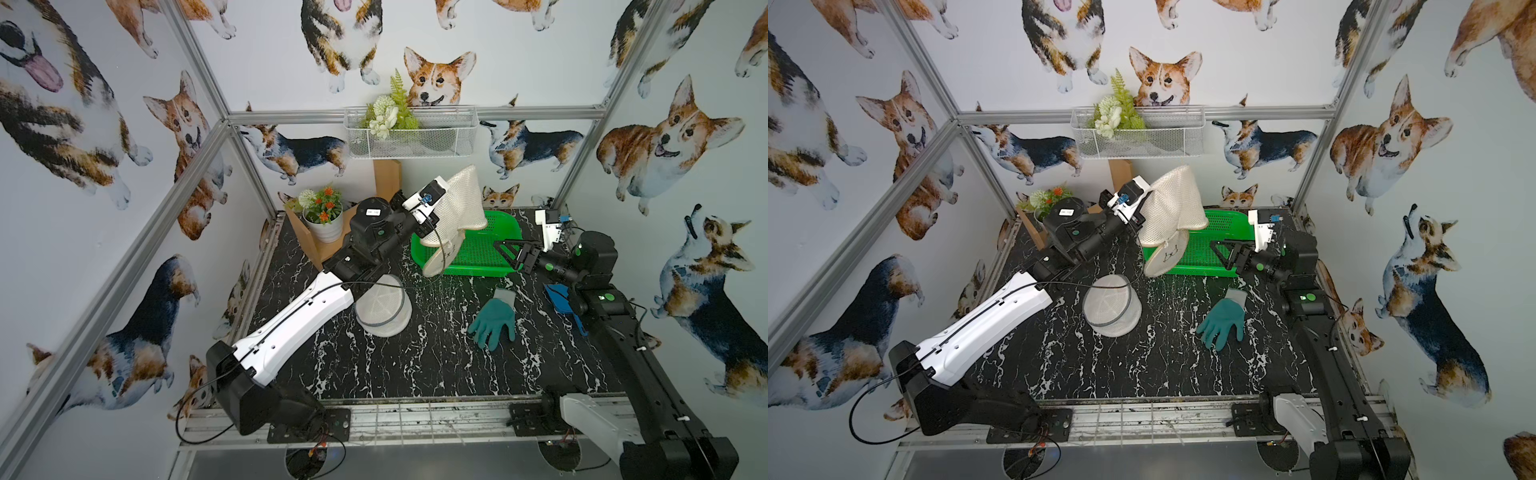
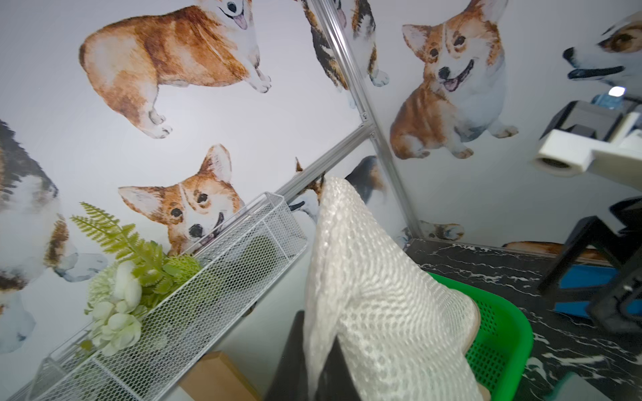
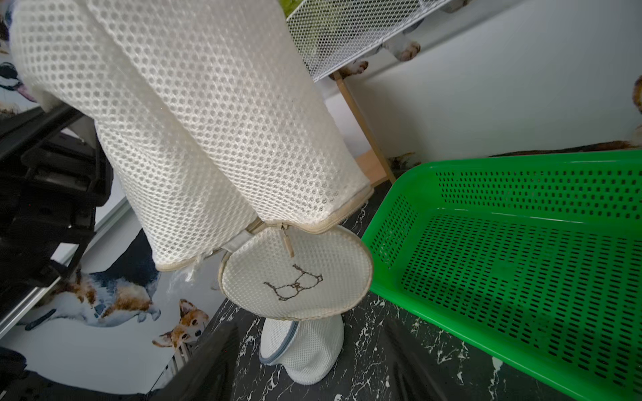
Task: Turn the laundry bag inside out
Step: Turn over the laundry bag.
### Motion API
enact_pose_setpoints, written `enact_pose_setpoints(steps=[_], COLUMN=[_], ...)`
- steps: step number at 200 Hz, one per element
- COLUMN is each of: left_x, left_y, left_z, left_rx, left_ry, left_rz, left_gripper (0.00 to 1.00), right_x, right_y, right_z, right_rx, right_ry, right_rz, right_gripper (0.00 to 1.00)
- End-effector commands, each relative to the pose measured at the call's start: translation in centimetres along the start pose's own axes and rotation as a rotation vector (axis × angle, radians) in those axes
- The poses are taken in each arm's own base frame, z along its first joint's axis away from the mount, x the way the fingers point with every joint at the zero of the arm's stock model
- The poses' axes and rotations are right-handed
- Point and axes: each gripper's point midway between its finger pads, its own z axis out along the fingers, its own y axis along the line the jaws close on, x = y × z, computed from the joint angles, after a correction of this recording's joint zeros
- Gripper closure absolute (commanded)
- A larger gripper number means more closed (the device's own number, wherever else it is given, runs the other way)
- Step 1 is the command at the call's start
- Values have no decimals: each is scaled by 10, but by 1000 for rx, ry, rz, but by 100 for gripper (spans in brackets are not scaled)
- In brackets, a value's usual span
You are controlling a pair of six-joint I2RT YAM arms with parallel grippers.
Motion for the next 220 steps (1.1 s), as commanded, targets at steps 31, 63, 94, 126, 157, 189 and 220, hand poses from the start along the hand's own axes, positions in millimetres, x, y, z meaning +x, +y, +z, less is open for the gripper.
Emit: enact_pose_setpoints(steps=[31,63,94,126,157,189,220], left_x=[-22,-28,-24,-20,-18,-15,-16], left_y=[-29,-39,-38,-24,-12,-5,-12], left_z=[-17,-20,-15,-9,-7,-6,-7], left_rx=[274,389,384,297,220,179,224], left_ry=[-169,-204,-185,-168,-157,-139,-140], left_rz=[-187,-263,-284,-274,-255,-242,-239], left_gripper=[100,100,100,100,100,100,100], right_x=[7,-2,0,7,12,36,42], right_y=[26,38,49,34,10,21,40], right_z=[4,3,2,2,-8,-20,-21], right_rx=[-223,-283,-353,-245,-57,-107,-217], right_ry=[6,-4,44,47,-37,-21,6], right_rz=[53,33,61,73,126,177,171], right_gripper=[23,24,29,24,22,24,32])
